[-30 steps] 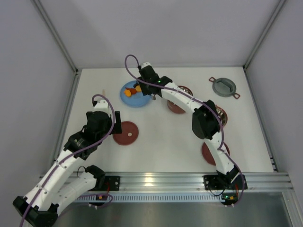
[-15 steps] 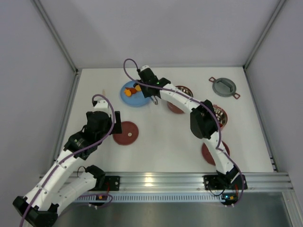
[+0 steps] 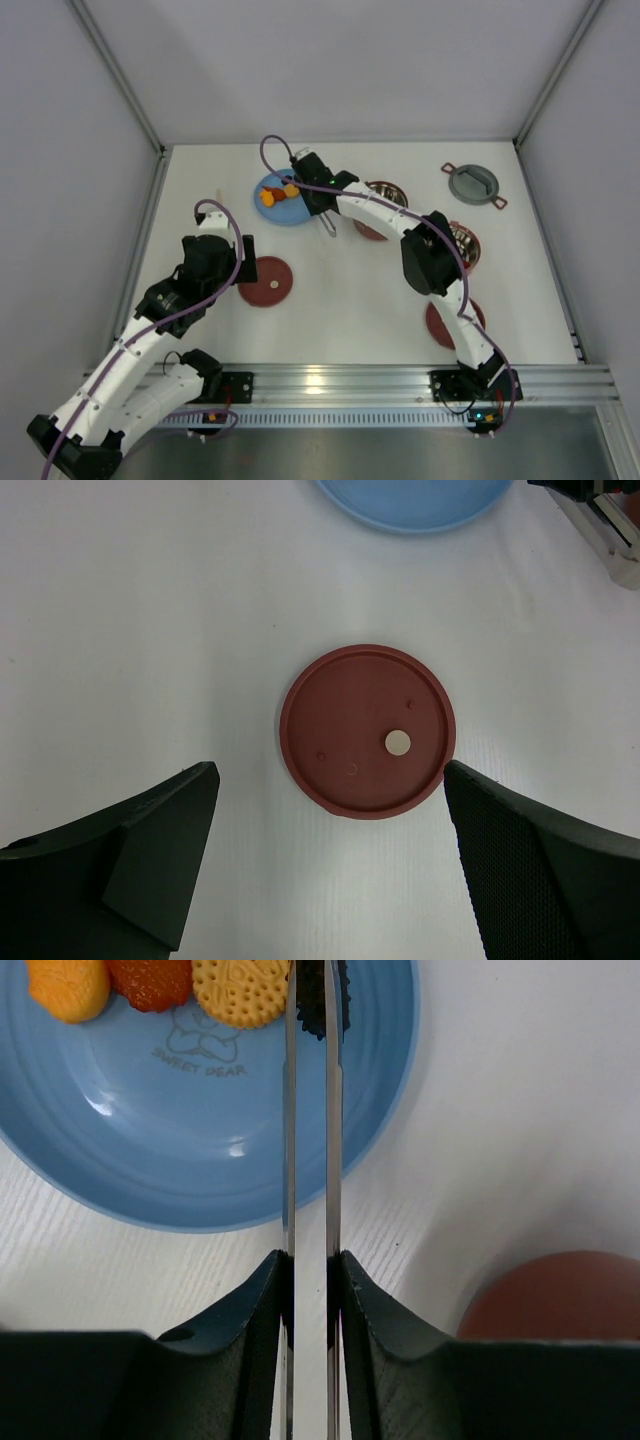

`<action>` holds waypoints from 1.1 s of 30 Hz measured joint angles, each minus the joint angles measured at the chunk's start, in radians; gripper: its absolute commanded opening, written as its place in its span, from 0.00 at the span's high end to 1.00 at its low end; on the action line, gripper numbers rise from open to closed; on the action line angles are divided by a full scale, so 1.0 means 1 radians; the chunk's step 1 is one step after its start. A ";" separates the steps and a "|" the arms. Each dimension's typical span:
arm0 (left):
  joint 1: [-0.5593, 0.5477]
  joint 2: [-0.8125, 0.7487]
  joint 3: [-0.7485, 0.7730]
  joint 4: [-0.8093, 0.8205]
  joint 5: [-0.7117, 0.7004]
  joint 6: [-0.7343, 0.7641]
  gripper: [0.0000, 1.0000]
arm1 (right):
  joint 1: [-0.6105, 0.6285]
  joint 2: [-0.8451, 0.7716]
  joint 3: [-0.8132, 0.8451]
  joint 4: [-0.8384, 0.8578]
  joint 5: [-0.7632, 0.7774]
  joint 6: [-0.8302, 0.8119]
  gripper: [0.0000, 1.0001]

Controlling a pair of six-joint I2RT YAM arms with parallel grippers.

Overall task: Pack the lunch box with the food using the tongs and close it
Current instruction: Pick up the fake food from the plate.

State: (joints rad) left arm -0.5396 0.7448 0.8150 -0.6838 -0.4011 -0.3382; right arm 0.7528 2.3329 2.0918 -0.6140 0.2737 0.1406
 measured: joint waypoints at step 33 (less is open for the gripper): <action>0.000 0.000 0.000 0.000 0.000 0.000 0.01 | 0.070 -0.127 0.041 -0.120 0.126 -0.019 0.57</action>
State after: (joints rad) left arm -0.5396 0.7448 0.8150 -0.6838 -0.4011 -0.3382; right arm 0.8227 2.2063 2.1326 -0.7341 0.4000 0.1219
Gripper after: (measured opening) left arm 0.990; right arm 0.425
